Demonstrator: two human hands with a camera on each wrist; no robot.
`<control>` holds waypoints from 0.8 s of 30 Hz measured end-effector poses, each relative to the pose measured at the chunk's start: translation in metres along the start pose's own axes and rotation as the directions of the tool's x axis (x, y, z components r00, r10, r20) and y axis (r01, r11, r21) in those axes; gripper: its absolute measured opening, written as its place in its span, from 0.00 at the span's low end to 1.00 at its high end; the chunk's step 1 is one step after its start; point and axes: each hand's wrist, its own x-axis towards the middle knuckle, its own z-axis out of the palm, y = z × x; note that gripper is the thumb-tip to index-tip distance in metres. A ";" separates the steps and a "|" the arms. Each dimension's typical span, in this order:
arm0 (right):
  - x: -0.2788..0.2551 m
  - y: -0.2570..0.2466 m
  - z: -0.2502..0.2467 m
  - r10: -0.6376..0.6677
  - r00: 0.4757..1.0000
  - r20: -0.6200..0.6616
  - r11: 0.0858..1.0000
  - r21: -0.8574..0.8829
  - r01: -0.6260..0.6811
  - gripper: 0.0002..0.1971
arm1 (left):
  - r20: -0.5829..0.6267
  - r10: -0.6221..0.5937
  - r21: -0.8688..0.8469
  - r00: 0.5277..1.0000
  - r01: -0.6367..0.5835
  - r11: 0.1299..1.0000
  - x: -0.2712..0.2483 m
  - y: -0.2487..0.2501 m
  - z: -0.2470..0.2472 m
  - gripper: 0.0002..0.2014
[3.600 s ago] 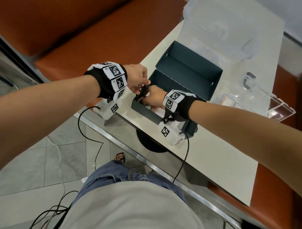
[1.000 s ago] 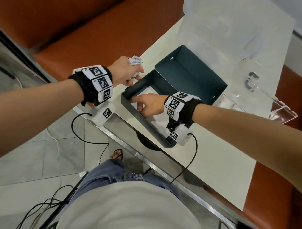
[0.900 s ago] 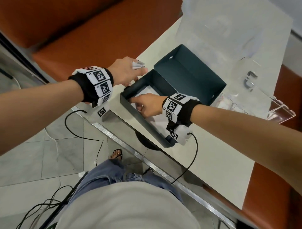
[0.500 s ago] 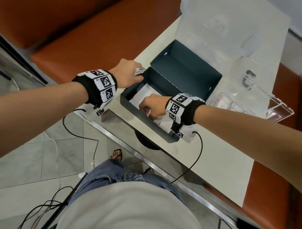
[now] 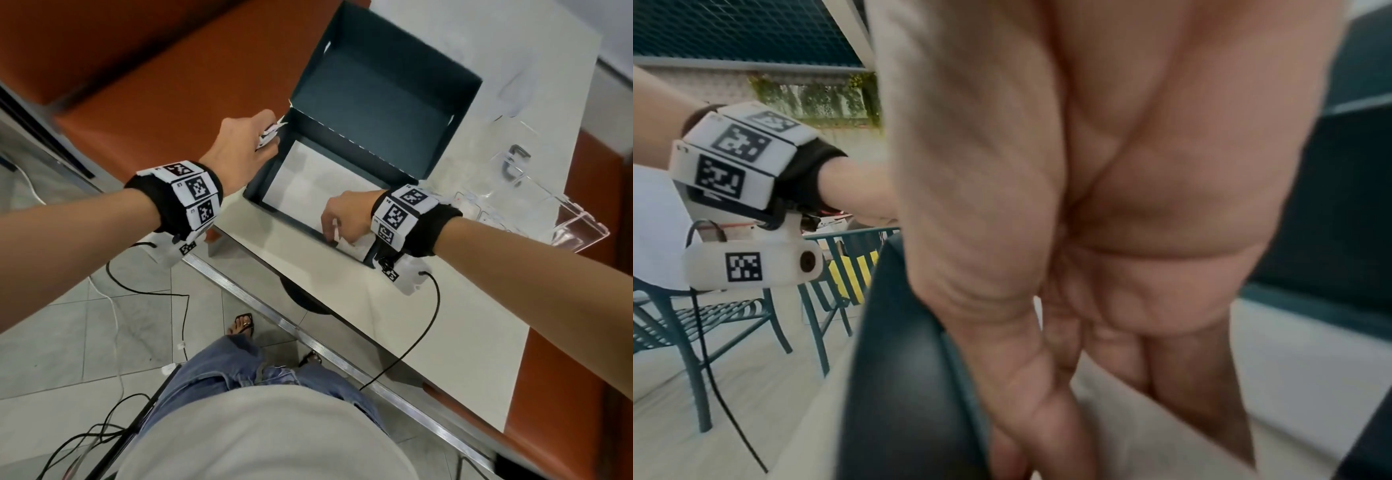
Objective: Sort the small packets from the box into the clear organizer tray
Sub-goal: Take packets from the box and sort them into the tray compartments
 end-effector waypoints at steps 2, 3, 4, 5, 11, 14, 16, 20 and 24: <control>0.003 -0.006 0.002 -0.005 1.000 -0.016 1.000 0.017 0.005 0.17 | -0.028 -0.001 -0.023 1.000 0.000 1.000 0.000 0.001 0.000 0.07; 0.005 -0.008 0.000 -0.012 0.999 -0.035 0.999 0.040 0.013 0.18 | -0.029 -0.008 -0.029 1.000 0.007 1.000 0.000 0.002 0.000 0.07; 0.007 -0.010 -0.002 -0.023 0.998 -0.055 0.997 0.073 0.027 0.21 | -0.024 -0.015 -0.030 1.000 0.014 0.999 0.001 0.002 0.001 0.07; 0.009 -0.012 -0.004 -0.037 0.997 -0.072 0.992 0.119 0.046 0.24 | -0.016 -0.023 -0.029 1.000 0.023 0.999 0.002 0.002 0.002 0.07; 0.016 -0.012 -0.009 -0.078 0.996 -0.042 0.946 0.312 0.088 0.25 | 0.028 -0.076 -0.017 0.997 0.077 0.997 0.007 0.000 0.006 0.07; 0.015 -0.002 -0.006 -0.083 0.996 0.013 0.921 0.382 0.072 0.23 | 0.052 -0.082 -0.018 0.995 0.083 0.996 0.010 -0.001 0.006 0.06; 0.012 0.006 -0.007 -0.098 0.995 0.017 0.895 0.439 0.081 0.22 | 0.072 -0.077 -0.017 0.994 0.078 0.997 0.012 -0.001 0.007 0.05; 0.003 0.023 -0.013 -0.010 0.993 -0.115 0.784 0.616 0.079 0.16 | 0.117 -0.092 0.042 0.989 0.088 0.995 0.015 -0.001 0.009 0.08; -0.015 0.039 -0.016 0.052 0.981 -0.189 0.644 0.757 0.112 0.08 | 0.099 -0.076 0.130 0.992 0.063 0.989 0.017 0.004 0.003 0.13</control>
